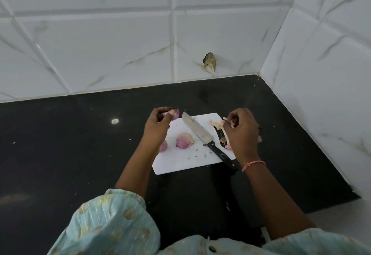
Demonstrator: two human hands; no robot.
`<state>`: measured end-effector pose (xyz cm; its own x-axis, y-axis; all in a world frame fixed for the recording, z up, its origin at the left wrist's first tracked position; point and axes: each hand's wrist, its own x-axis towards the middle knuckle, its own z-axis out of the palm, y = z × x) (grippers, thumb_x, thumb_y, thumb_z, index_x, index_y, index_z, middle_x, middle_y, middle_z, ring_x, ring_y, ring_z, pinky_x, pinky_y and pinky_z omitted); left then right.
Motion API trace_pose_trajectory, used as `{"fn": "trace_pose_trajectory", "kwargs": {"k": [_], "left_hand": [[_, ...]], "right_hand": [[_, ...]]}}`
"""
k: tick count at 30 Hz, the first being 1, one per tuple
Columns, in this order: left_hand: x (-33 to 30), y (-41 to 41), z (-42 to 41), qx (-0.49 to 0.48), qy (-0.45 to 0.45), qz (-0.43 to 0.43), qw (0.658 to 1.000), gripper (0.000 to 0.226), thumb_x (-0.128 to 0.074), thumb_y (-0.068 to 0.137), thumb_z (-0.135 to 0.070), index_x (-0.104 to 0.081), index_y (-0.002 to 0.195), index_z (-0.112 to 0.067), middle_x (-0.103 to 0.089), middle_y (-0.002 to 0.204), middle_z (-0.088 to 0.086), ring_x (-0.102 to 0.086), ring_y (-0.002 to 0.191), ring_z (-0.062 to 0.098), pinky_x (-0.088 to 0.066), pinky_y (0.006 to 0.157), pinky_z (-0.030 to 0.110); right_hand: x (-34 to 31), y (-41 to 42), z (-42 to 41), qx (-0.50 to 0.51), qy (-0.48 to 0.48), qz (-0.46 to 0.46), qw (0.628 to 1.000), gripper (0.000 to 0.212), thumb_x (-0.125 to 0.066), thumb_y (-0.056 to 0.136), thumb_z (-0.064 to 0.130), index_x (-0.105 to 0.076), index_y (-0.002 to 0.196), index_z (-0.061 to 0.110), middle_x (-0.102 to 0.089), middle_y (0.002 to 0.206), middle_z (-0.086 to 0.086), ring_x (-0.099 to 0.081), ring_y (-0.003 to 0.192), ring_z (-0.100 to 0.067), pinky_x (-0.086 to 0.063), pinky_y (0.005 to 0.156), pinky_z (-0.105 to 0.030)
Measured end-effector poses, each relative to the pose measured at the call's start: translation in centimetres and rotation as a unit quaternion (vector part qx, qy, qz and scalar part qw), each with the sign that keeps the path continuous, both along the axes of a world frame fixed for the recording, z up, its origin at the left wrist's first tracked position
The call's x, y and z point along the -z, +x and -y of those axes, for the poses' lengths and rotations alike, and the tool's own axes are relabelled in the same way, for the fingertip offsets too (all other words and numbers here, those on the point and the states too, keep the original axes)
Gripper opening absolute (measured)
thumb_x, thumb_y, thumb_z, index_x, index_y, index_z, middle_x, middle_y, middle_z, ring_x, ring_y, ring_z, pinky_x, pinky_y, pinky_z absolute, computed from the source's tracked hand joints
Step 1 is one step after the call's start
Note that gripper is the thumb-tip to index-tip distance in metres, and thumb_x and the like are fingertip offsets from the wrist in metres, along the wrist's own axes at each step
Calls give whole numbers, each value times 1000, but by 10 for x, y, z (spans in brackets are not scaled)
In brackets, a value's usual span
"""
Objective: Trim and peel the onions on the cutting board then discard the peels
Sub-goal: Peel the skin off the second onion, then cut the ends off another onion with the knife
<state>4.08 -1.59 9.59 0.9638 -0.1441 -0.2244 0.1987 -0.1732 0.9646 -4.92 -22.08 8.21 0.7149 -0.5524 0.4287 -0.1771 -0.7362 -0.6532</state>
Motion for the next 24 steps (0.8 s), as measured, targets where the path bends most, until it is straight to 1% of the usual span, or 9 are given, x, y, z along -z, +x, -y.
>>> {"fn": "trace_pose_trajectory", "kwargs": {"k": [4,7,9,11,12,14,17,20,24], "left_hand": [[17,7,-7,12,96,75,992,14,-63,97,-35,-61,110,-34,-63,106,-15,-61,99,8,-58,89,46],[30,11,-7,27,183,131,974,12,-59,98,-39,-59,109,-33,-65,107,-11,-62,95,10,-57,87,48],[38,12,-6,33,244,148,958,22,-52,101,-44,-59,114,-28,-66,114,-4,-63,101,18,-53,92,49],[46,13,-4,36,288,148,946,30,-43,103,-47,-58,117,-24,-65,116,0,-62,105,22,-48,95,51],[49,14,-3,39,304,146,941,32,-40,104,-47,-57,117,-22,-64,116,1,-61,105,22,-46,97,51],[53,17,-1,49,340,139,929,36,-35,105,-47,-56,118,-20,-62,117,4,-58,107,24,-41,99,50],[55,21,5,81,409,130,900,39,-33,106,-46,-55,123,-19,-58,123,9,-55,115,28,-36,105,51],[62,24,12,121,472,119,865,45,-32,105,-49,-54,131,-19,-52,135,12,-50,127,31,-33,109,54],[73,26,18,114,461,121,872,45,-36,103,-53,-56,126,-20,-53,132,9,-53,124,29,-32,108,54]], "right_hand": [[18,-2,7,-53,39,-155,986,24,-66,79,-7,-61,73,15,-59,85,3,-59,79,-14,-55,70,-34],[24,-3,6,-66,55,-148,985,36,-50,80,-12,-62,66,19,-64,78,1,-61,74,-14,-53,68,-34],[28,-1,4,-42,95,-127,986,28,-44,89,1,-58,72,17,-61,67,2,-59,65,-16,-52,63,-40],[31,0,3,-39,109,-157,981,25,-41,98,31,-58,86,18,-61,67,1,-61,65,-18,-51,68,-42],[35,0,4,-44,94,-168,980,25,-42,98,38,-59,95,20,-64,69,0,-63,67,-18,-53,71,-42],[40,0,6,-59,97,-162,980,18,-56,95,21,-56,114,20,-68,86,-4,-67,77,-19,-56,76,-44],[49,1,4,-105,79,-247,960,40,-75,82,21,-58,118,18,-53,120,-3,-56,102,-19,-49,89,-33],[61,-1,-3,-108,-28,-318,941,44,-74,80,41,-60,116,19,-53,117,-3,-50,109,-24,-45,89,-37],[64,2,-10,-95,-11,-308,947,31,-64,86,20,-56,115,14,-60,114,-8,-58,104,-25,-49,89,-39]]}}
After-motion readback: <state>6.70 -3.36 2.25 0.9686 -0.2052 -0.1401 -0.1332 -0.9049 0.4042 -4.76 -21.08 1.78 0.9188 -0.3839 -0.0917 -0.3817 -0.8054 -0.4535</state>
